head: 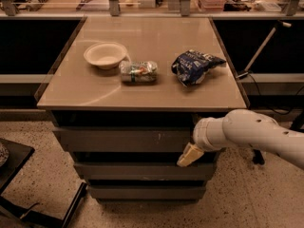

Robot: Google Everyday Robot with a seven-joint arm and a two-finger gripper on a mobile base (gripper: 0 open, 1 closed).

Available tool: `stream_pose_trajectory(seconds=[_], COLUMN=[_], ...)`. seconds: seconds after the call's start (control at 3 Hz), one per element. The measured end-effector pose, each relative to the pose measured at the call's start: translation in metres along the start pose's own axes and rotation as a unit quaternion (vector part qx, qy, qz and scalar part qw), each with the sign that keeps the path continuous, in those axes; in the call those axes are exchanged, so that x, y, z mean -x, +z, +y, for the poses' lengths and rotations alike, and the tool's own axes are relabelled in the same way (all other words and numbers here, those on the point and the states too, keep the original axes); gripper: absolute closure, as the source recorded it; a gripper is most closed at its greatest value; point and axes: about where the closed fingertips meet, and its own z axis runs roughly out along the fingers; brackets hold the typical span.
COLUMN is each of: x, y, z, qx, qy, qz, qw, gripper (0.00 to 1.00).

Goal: Open top drawer

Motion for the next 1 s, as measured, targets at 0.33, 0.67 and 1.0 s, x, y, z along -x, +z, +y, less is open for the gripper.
stream_pose_trajectory(seconds=[0.33,0.67,1.0], x=[0.0057,0.0078,0.0078], y=[0.0217,0.0186,0.0186], z=[0.0080,0.0067,0.0068], qx=[0.016,0.016,0.016], qy=[-0.019,-0.019,-0.019], qz=[0.003,0.003,0.003], qw=[0.9997,0.9997,0.9997], gripper=[0.00,0.05,0.24])
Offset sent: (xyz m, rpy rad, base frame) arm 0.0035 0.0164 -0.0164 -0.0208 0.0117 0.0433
